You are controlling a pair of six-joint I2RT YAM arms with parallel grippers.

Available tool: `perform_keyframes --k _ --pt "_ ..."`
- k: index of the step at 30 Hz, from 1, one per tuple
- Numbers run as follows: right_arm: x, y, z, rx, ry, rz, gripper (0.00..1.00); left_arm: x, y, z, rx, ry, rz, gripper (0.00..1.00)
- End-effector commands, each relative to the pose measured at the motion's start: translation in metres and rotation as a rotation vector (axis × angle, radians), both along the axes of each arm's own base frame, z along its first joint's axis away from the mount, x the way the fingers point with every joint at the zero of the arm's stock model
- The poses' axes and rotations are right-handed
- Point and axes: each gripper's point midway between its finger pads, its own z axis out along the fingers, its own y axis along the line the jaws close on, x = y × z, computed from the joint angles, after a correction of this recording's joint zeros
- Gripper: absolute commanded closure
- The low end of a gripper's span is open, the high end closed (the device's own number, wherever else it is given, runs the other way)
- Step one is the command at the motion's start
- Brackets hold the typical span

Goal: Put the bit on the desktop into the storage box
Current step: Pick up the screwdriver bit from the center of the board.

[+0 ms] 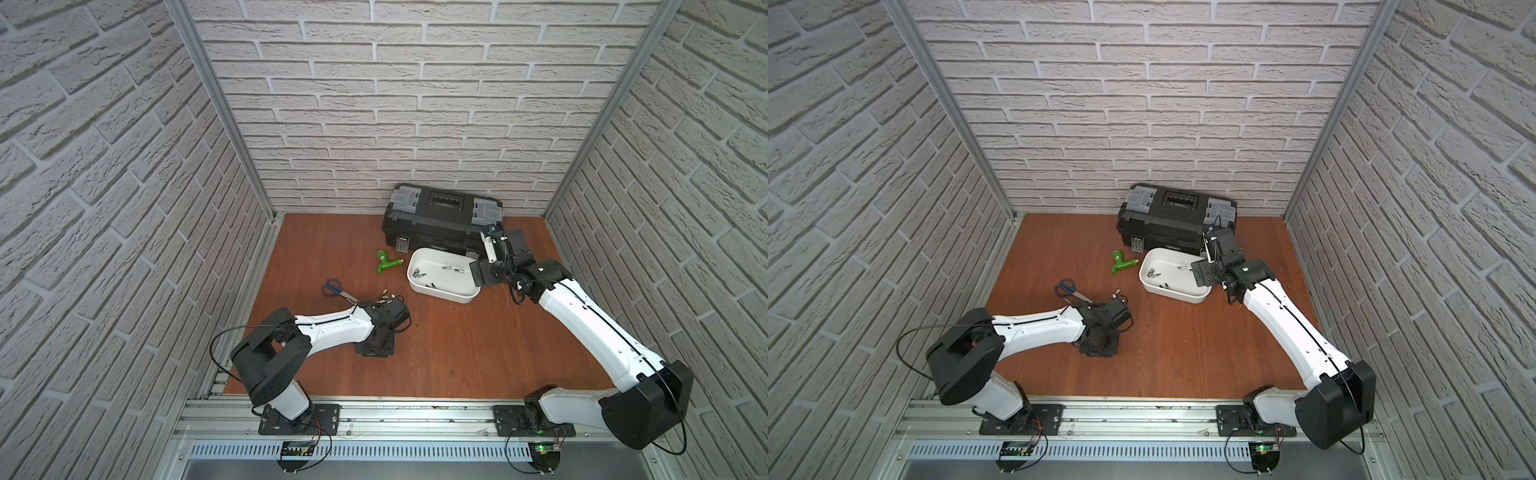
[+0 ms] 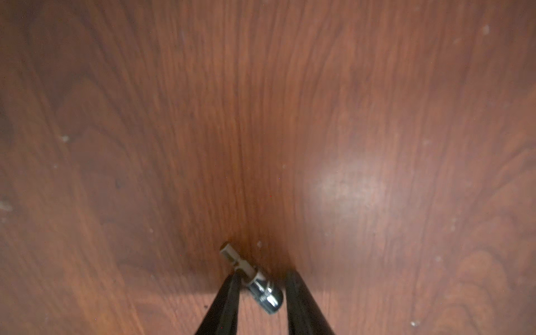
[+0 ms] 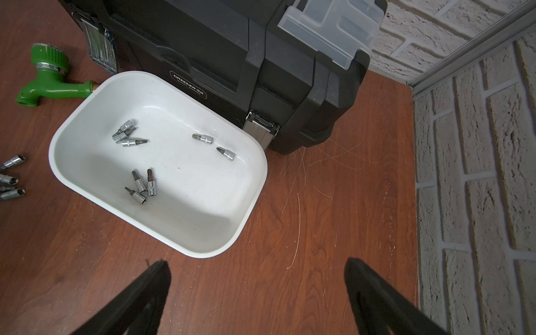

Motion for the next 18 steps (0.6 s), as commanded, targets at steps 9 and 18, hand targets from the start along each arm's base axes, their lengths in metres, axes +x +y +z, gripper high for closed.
perform_keyframes --k 9,18 --pt "-0.003 -0.009 0.021 0.034 -0.101 -0.046 0.02 0.0 0.013 -0.007 0.054 -0.022 0.001 0.85" --pt "-0.009 -0.012 0.032 0.073 -0.155 -0.068 0.02 0.014 0.004 0.004 0.038 -0.079 -0.044 0.9"
